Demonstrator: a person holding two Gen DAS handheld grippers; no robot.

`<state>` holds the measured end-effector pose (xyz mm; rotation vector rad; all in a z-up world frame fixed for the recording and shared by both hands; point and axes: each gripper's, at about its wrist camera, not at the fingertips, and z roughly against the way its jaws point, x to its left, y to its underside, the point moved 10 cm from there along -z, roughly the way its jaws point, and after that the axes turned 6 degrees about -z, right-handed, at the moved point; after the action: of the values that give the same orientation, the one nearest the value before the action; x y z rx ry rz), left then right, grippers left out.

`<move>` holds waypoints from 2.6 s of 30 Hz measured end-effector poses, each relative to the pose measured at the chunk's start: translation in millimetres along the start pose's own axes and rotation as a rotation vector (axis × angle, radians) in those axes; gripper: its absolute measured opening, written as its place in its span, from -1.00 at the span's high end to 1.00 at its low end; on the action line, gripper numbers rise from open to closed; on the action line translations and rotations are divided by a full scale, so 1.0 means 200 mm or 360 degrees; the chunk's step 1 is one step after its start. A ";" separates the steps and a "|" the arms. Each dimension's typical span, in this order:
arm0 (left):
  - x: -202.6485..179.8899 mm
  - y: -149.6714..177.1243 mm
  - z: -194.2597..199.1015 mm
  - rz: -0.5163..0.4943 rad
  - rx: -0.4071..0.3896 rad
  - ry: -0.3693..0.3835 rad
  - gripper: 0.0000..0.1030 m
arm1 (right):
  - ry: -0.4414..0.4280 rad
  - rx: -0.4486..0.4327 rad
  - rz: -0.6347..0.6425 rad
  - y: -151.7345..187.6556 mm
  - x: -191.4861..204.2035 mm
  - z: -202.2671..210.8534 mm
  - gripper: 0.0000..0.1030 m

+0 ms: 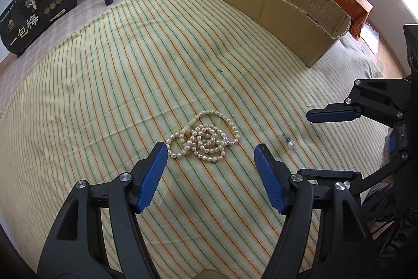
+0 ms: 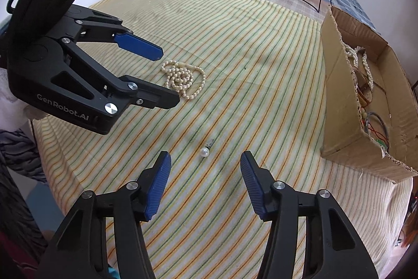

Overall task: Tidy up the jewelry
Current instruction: 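Move left tool toward white pearl strand while right tool approaches loose pearl earring, then close left tool on pearl strand while right tool grips pearl earring, then lift pearl strand and earring and carry both over the box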

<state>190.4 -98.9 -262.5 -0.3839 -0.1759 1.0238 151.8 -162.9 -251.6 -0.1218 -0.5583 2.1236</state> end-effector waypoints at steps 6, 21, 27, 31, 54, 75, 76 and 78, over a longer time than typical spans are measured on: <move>0.04 0.01 -0.07 -0.0009 0.0042 -0.0061 -0.37 | -0.0019 0.0016 -0.0020 0.00 0.01 -0.04 0.08; 0.08 -0.03 -0.14 -0.0009 0.0035 -0.0086 -0.23 | 0.0004 0.0034 -0.0022 -0.02 0.01 -0.08 0.46; 0.09 -0.03 -0.13 -0.0013 0.0023 -0.0103 -0.01 | 0.0037 0.0047 0.0031 -0.01 0.03 -0.09 0.66; 0.09 -0.02 -0.11 -0.0011 0.0012 -0.0106 0.36 | 0.0056 0.0052 0.0045 -0.01 0.03 -0.09 0.82; 0.16 -0.10 0.20 0.0183 -0.0213 -0.0038 0.81 | 0.0023 -0.0112 -0.0056 -0.10 0.01 0.11 0.87; 0.09 -0.31 0.42 0.0189 -0.0404 0.0021 0.81 | 0.0069 -0.0359 -0.0253 -0.24 -0.27 0.40 0.87; 0.08 -0.33 0.43 0.0185 -0.0414 0.0027 0.81 | 0.0078 -0.0374 -0.0269 -0.25 -0.30 0.42 0.87; 0.04 -0.37 0.46 0.0176 -0.0439 0.0040 0.81 | 0.0093 -0.0402 -0.0301 -0.26 -0.36 0.46 0.87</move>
<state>224.7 -104.9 -149.9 -0.6625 -0.2769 1.1063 206.9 -226.6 -155.6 -0.2611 -0.7710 1.8546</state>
